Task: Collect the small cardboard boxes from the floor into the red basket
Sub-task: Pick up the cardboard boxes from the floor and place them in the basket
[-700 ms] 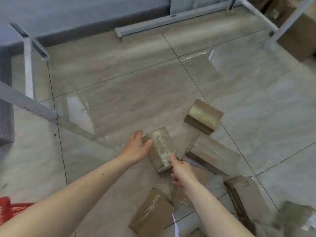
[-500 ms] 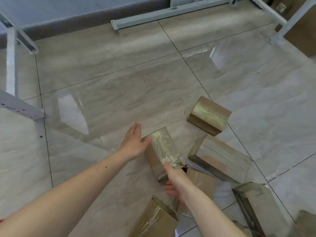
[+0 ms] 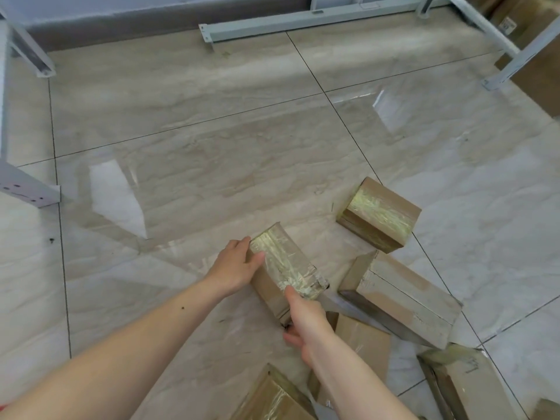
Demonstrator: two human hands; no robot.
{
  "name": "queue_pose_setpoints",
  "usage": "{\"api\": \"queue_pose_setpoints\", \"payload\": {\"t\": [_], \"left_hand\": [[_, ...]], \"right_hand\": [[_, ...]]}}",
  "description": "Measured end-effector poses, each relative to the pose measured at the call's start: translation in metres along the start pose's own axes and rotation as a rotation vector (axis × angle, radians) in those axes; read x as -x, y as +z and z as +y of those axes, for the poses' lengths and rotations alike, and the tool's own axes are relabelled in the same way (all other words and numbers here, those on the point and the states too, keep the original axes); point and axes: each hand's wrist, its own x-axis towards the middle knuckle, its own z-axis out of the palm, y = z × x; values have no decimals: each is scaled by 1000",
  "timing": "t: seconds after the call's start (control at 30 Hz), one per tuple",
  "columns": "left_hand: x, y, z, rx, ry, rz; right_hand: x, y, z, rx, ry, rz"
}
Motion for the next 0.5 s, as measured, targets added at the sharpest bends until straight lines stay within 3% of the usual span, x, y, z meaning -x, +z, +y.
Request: {"api": "queue_pose_setpoints", "payload": {"t": [0.23, 0.5], "left_hand": [[32, -23, 4, 70, -59, 133], [133, -87, 36, 120, -115, 244]], "right_hand": [[34, -2, -9, 38, -86, 63], [166, -27, -35, 140, -199, 115]]}}
